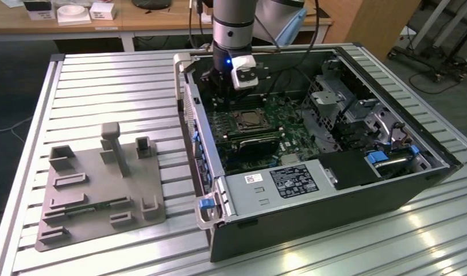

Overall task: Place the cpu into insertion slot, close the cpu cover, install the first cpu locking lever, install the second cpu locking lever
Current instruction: 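Install the first cpu locking lever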

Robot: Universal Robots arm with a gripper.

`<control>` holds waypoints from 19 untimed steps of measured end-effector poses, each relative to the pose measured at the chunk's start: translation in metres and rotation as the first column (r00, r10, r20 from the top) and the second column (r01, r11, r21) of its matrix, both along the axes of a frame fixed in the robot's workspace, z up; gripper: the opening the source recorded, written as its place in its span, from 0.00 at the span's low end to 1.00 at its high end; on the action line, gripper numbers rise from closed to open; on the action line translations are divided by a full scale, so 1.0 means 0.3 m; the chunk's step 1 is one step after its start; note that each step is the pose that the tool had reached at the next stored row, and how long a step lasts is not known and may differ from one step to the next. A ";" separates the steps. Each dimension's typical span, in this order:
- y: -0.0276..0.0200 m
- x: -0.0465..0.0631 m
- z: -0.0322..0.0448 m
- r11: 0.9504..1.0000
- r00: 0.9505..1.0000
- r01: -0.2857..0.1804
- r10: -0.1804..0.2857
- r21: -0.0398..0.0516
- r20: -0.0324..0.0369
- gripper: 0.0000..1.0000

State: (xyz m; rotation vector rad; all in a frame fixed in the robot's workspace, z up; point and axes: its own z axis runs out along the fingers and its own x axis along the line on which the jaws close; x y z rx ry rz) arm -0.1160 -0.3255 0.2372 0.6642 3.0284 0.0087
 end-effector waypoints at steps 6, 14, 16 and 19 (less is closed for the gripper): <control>0.001 0.000 0.004 0.999 0.999 -0.032 0.032 0.001 0.000 0.10; 0.005 -0.004 0.004 0.997 0.997 -0.083 0.083 0.001 0.000 0.10; 0.006 -0.007 0.004 0.997 0.997 -0.083 0.083 0.001 0.000 0.10; 0.010 -0.011 0.004 0.996 0.996 -0.084 0.084 0.001 0.000 0.10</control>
